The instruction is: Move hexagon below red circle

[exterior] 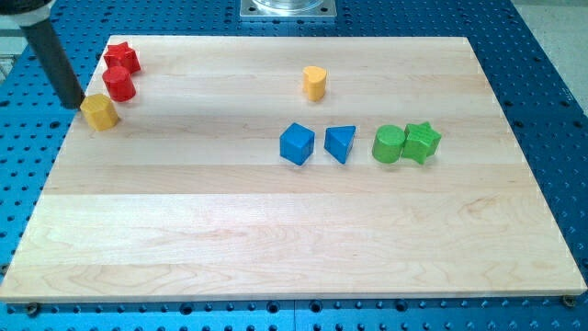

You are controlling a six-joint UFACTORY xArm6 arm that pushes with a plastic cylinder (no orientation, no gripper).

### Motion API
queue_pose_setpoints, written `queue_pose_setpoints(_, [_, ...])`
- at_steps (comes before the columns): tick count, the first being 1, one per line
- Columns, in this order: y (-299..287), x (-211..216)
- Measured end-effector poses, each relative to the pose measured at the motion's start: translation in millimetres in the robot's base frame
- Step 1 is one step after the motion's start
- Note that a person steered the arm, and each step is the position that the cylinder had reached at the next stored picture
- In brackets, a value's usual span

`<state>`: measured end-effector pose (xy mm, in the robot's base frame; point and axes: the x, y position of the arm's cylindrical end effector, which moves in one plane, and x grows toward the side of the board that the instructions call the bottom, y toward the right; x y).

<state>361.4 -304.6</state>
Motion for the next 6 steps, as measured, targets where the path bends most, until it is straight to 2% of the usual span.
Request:
queue_pose_setpoints(2, [36, 7])
queue_pose_setpoints(3, [28, 7])
queue_pose_setpoints(4, [3, 49])
queue_pose_setpoints(5, [69, 62])
queue_pose_setpoints(6, [87, 60])
